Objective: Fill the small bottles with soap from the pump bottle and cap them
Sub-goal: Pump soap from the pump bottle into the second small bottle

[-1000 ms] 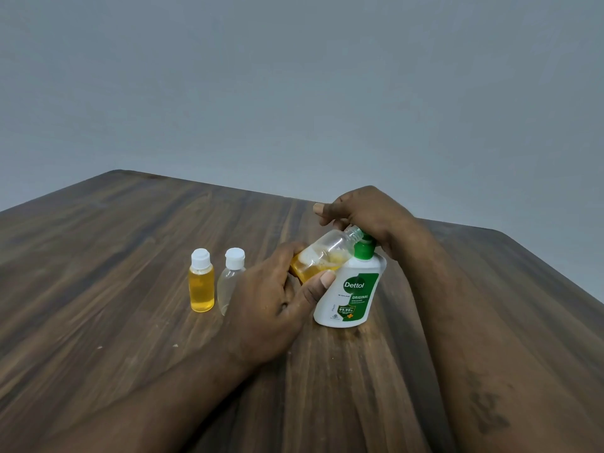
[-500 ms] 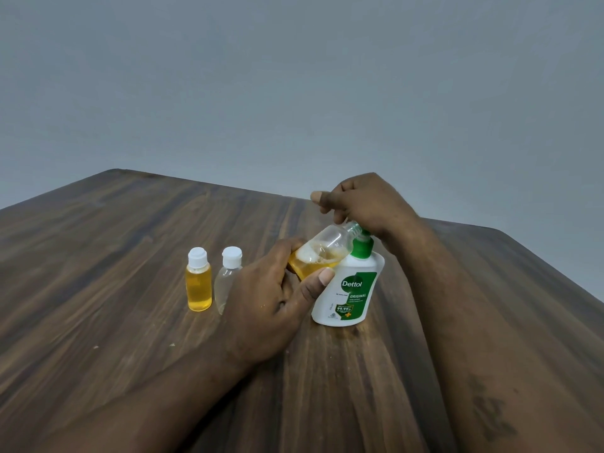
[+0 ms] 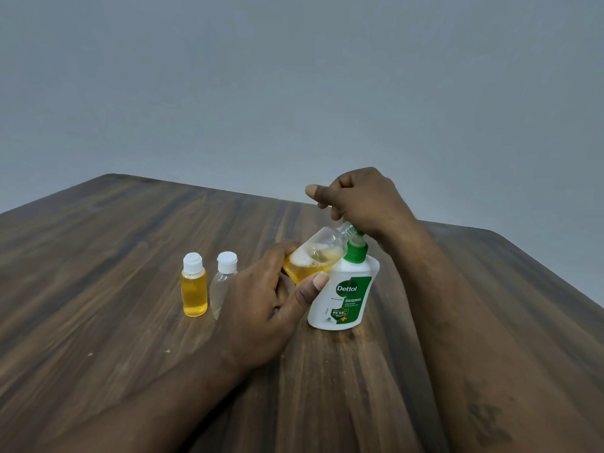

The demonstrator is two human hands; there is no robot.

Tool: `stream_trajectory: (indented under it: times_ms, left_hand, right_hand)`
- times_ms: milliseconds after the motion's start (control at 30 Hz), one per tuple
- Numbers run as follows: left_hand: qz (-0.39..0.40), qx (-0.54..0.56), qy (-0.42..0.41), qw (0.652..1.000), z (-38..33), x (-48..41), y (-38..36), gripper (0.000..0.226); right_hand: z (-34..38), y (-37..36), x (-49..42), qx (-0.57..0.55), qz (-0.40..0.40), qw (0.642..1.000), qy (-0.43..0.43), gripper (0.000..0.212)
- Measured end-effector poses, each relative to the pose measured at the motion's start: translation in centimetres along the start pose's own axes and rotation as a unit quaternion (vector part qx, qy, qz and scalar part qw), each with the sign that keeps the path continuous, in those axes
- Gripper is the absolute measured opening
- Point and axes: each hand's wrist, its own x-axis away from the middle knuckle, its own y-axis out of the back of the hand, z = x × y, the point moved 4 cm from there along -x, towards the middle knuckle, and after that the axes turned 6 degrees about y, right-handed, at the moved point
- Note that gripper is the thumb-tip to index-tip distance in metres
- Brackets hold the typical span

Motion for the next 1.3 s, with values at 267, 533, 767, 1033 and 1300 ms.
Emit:
stream_trajectory:
  times_ms: [267, 533, 767, 1033, 1300]
  left_hand:
    - [0.015, -0.021, 0.014, 1.000, 0.6, 0.1, 0.0, 0.049]
    - [0.003, 0.001, 0.004, 1.000, 0.0, 0.0, 0.0, 0.048]
    - [0.014, -0.007, 0.015, 1.000, 0.2, 0.1, 0.1, 0.045]
    - [0.008, -0.001, 0.007, 1.000, -0.1, 0.1, -0.1, 0.054]
    - [0.006, -0.005, 0.008, 1.000, 0.0, 0.1, 0.0, 0.049]
  right_hand:
    - [-0.9, -1.6, 0.0, 0.046, 0.121, 0.990, -0.051, 0.030]
    - [0.1, 0.1, 0.0, 0.018, -0.024, 1.000, 0.007, 0.039]
    - [-1.4, -1.6, -0.1, 0.013, 0.102, 0.993, -0.058, 0.027]
    - [-0.4, -0.3, -0.1, -0.008, 0.024, 0.999, -0.023, 0.034]
    - [-0.6, -0.8, -0.1, -0.007, 0.046, 0.999, -0.026, 0.032]
